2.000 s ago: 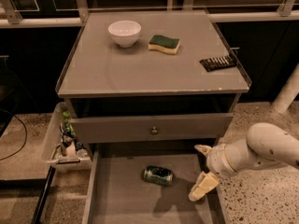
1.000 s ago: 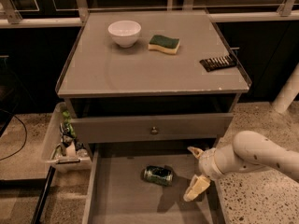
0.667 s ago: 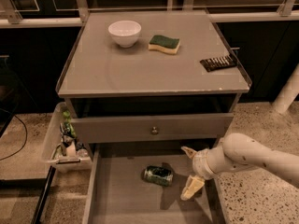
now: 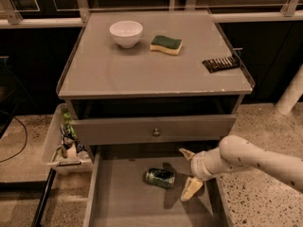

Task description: Pick green can from middle drawer and place on counter

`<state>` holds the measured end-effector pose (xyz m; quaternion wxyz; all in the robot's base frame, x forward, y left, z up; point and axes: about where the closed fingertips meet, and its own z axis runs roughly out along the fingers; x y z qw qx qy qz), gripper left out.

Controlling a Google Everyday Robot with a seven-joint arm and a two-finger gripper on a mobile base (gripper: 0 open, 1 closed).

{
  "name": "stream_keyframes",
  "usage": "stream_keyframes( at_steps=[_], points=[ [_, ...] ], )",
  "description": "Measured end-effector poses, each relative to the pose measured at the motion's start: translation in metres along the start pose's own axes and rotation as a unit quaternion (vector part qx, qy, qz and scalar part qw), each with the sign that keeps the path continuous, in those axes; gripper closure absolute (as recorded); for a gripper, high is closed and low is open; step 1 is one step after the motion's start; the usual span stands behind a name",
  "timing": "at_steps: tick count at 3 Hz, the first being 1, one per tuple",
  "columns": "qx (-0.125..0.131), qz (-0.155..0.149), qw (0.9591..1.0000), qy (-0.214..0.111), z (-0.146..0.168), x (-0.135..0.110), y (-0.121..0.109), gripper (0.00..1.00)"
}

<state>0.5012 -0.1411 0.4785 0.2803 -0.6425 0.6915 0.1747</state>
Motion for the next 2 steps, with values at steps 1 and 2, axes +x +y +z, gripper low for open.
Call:
stream_keyframes(
  at_steps=[1, 2],
  points=[
    [0.001, 0.016, 0.9998, -0.015, 0.022, 0.005, 0.002, 0.0],
    [0.0, 0.046, 0.998, -0.044, 0.059, 0.011, -0.003, 0.0]
  ],
)
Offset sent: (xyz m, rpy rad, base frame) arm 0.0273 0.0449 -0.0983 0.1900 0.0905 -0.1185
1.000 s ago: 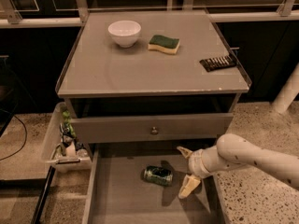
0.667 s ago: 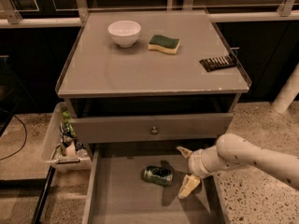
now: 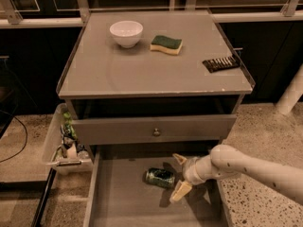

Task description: Pick green can from middle drawer and place on counter

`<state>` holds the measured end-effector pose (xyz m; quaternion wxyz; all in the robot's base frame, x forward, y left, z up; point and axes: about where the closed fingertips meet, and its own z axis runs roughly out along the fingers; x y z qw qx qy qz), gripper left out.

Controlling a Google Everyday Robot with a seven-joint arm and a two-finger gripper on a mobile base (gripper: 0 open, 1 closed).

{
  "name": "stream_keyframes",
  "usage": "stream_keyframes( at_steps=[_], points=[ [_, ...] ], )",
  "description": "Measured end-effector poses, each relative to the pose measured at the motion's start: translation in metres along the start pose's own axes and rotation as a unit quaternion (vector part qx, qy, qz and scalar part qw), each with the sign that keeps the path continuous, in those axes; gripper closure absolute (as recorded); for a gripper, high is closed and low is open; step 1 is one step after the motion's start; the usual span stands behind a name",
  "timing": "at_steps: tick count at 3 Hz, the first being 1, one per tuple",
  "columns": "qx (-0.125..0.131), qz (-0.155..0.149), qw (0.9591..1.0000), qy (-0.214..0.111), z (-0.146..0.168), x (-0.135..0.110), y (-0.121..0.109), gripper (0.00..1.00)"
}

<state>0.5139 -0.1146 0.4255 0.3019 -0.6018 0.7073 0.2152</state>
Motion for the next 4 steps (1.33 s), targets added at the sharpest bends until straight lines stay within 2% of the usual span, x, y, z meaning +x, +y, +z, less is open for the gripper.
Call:
stream_keyframes(
  at_steps=[2, 3, 4],
  points=[
    [0.007, 0.034, 0.9989, -0.033, 0.049, 0.014, -0.006, 0.0],
    [0.007, 0.032, 0.9982, -0.05, 0.062, 0.006, -0.01, 0.0],
    [0.007, 0.032, 0.9982, -0.051, 0.063, 0.005, -0.01, 0.17]
  ],
)
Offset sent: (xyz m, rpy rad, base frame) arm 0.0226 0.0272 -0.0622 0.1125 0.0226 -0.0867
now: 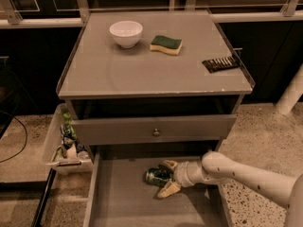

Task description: Pick green can from middle drawer and place on counter

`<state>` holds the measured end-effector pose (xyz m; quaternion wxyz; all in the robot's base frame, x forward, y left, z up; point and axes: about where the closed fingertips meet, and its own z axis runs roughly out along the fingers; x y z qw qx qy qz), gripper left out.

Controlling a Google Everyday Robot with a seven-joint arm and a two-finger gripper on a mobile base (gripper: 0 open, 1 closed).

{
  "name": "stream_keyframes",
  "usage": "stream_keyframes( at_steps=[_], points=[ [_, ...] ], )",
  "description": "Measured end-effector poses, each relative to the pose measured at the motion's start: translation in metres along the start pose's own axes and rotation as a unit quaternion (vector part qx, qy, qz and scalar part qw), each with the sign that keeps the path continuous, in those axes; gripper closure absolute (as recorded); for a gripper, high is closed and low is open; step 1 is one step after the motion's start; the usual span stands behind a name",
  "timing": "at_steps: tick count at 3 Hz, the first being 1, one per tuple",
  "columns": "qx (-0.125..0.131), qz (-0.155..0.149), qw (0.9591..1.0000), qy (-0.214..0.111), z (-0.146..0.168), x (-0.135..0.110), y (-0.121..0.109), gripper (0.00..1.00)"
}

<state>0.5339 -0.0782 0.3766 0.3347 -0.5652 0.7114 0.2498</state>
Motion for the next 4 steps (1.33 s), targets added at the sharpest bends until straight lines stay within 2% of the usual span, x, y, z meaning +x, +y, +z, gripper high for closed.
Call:
stream_keyframes(
  at_steps=[3, 4],
  points=[
    [0.0, 0.0, 1.0, 0.0, 0.0001, 0.0, 0.0001, 0.87],
    [0.0, 0.0, 1.0, 0.0, 0.0001, 0.0, 0.0001, 1.0]
  ],
)
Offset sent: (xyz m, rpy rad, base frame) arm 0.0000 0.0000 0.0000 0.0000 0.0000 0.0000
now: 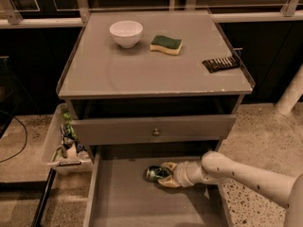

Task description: Pick green can from middle drawer and place on counter

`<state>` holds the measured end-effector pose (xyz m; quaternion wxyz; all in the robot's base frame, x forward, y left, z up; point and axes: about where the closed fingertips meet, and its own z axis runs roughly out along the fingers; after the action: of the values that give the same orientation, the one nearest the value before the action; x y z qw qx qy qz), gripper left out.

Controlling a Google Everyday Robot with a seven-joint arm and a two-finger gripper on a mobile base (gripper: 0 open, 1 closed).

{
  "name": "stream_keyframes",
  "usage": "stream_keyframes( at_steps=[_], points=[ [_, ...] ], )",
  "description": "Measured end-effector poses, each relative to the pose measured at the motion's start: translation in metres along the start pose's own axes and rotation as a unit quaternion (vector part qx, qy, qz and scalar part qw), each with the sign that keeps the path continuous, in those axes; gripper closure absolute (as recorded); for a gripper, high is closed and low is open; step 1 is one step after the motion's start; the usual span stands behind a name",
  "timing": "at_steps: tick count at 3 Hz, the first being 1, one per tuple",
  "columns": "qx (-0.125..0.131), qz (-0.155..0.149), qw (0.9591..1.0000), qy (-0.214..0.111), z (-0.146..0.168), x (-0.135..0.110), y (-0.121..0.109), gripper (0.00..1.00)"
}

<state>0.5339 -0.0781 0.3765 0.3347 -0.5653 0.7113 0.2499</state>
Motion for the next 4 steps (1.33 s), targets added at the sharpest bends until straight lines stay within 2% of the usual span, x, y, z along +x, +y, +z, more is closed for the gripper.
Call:
stream_keyframes(
  at_steps=[1, 2, 3, 4],
  points=[
    [-0.018, 0.002, 0.9998, 0.006, -0.011, -0.003, 0.008, 1.0],
    [-0.031, -0.009, 0.9995, -0.002, -0.041, -0.021, 0.013, 1.0],
    [-0.032, -0.027, 0.9991, -0.003, -0.079, -0.04, 0.017, 1.0],
    [-0.01, -0.08, 0.9968, 0.001, -0.144, -0.085, 0.008, 1.0]
  ],
)
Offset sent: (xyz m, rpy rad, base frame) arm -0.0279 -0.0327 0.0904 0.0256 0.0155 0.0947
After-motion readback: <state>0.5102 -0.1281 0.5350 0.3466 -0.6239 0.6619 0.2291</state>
